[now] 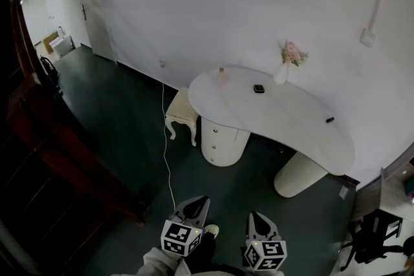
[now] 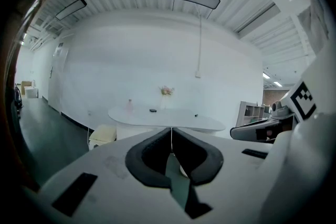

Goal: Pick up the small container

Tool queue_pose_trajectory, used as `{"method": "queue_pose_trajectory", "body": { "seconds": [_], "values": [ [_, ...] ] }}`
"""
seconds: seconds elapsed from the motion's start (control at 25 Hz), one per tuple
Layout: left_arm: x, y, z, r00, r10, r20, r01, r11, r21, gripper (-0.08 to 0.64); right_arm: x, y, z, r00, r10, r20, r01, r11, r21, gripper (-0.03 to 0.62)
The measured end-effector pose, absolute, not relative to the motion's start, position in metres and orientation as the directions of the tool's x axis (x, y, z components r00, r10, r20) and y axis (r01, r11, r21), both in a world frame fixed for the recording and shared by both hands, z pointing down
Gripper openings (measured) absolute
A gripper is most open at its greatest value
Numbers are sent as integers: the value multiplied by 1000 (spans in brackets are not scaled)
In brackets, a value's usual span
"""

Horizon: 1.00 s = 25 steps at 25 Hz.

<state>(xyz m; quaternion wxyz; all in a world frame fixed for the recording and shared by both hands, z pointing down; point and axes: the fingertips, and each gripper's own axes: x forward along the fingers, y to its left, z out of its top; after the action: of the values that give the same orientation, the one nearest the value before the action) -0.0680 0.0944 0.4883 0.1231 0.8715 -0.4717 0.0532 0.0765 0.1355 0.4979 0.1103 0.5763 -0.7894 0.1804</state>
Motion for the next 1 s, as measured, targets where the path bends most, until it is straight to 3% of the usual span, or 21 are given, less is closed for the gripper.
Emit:
{"method": "queue_pose_trajectory", "body": {
  "seconds": [1.0],
  "values": [
    [-48, -78, 491, 577, -787, 219, -817, -556, 153, 17, 102, -39, 498, -287, -878, 383, -957, 241, -163, 49]
  ]
}}
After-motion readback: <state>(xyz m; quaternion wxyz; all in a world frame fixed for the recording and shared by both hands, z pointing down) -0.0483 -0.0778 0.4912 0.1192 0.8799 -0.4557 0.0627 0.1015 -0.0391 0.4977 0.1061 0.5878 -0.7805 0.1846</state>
